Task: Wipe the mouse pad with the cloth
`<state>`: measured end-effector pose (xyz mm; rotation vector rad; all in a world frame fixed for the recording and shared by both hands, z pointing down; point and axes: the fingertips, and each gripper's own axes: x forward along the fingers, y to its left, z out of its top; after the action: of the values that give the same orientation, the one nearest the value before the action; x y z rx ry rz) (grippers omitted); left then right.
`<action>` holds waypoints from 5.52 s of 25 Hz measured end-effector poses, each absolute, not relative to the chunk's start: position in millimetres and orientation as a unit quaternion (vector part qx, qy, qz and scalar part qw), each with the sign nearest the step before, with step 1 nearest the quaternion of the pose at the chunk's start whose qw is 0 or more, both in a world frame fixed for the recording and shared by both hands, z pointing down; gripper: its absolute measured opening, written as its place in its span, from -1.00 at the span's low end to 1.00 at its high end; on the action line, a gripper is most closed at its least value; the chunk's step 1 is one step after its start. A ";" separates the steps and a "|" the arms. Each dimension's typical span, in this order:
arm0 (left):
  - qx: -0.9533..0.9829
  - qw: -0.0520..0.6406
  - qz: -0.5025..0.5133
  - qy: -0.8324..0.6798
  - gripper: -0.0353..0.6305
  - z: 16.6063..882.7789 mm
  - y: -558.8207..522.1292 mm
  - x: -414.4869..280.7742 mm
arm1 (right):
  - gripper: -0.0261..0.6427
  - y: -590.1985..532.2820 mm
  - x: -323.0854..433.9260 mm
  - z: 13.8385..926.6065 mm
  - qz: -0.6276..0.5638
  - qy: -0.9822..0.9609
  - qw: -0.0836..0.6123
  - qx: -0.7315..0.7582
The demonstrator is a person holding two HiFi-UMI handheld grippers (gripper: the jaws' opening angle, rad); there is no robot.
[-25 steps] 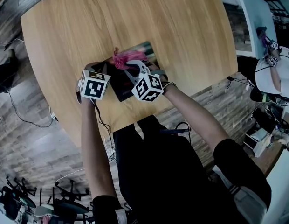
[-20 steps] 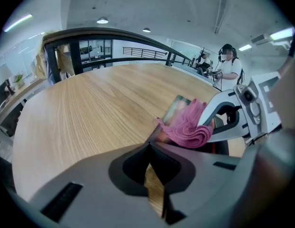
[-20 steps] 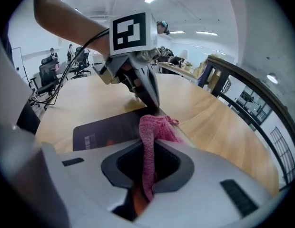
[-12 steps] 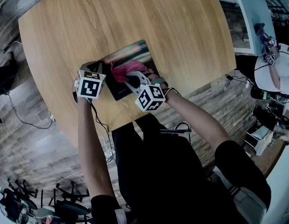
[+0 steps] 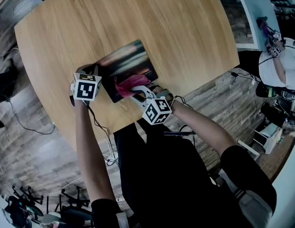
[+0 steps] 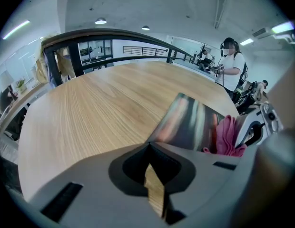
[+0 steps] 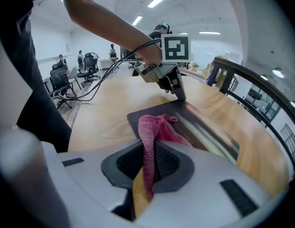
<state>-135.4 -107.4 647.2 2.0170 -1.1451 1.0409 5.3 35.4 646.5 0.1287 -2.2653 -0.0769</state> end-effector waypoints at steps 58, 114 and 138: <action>0.744 0.303 0.419 -0.424 -0.82 649.7 -103.1 -134.1 | -0.76 -146.5 27.2 649.9 -0.040 -0.863 0.462 0.200; 0.712 0.283 0.437 -0.471 -0.82 647.5 -107.3 -143.2 | -0.76 17.9 90.1 649.6 -0.075 -0.901 0.422 -0.058; 0.714 0.282 0.423 -0.481 -0.82 648.9 -108.7 -143.2 | -0.76 72.8 17.7 648.1 0.109 -0.879 0.461 -0.063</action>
<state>-143.2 -108.7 648.9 1.9127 -1.2891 1.1339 17.7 72.8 648.1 -0.1553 -2.1620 0.2690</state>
